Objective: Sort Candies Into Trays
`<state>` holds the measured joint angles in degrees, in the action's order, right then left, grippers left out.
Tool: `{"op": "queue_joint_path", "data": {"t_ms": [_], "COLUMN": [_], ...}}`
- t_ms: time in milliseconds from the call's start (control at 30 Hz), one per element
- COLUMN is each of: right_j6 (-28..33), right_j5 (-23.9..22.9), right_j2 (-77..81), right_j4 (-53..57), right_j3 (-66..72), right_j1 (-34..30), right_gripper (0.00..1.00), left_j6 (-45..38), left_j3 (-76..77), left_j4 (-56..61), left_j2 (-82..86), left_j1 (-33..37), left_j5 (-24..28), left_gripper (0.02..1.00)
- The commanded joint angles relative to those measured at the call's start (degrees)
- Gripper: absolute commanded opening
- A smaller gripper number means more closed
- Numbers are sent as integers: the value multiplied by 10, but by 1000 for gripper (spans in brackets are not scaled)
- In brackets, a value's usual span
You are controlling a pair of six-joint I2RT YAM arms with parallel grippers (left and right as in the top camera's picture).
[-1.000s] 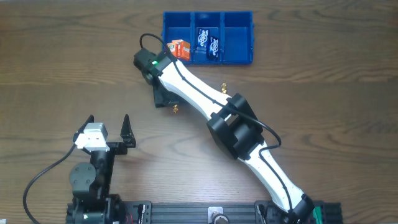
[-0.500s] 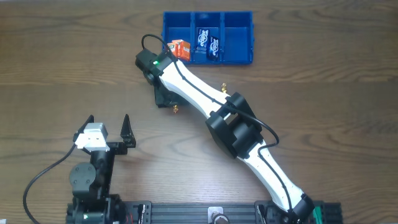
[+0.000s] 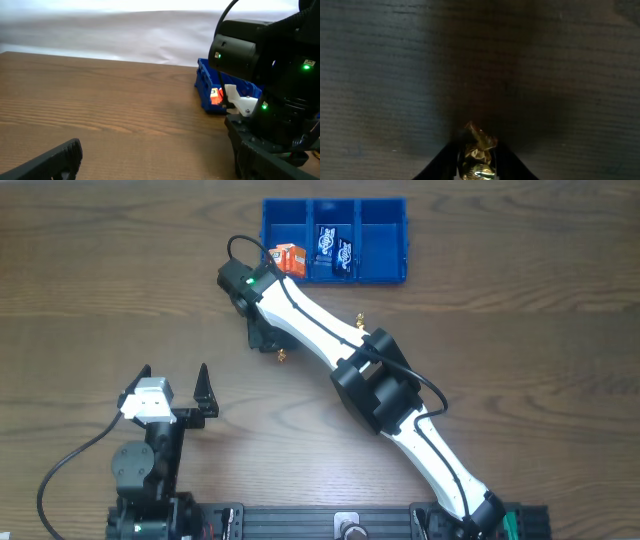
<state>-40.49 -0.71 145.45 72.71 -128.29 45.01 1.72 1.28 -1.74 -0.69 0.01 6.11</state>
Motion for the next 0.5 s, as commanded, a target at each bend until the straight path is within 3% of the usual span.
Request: {"op": "queue_joint_path", "data": {"t_ms": [33,267,500], "right_j6": [-2,27,75], "right_j5": [-4,-26,-157], "right_j2": [13,-62,-199], "right_j4": [-2,-2,-34], "right_j3": [-4,-4,-5], "right_j1": [-7,-39,-123], "right_gripper": [198,176,176], "left_j6": [6,6,6], "left_j3": [-10,-10,-10], "left_j4": [-21,-21,-21], "left_j2": [3,3,3], "left_j1": [4,4,4], "left_j5": [12,12,12], "left_gripper": [998,996,996]}}
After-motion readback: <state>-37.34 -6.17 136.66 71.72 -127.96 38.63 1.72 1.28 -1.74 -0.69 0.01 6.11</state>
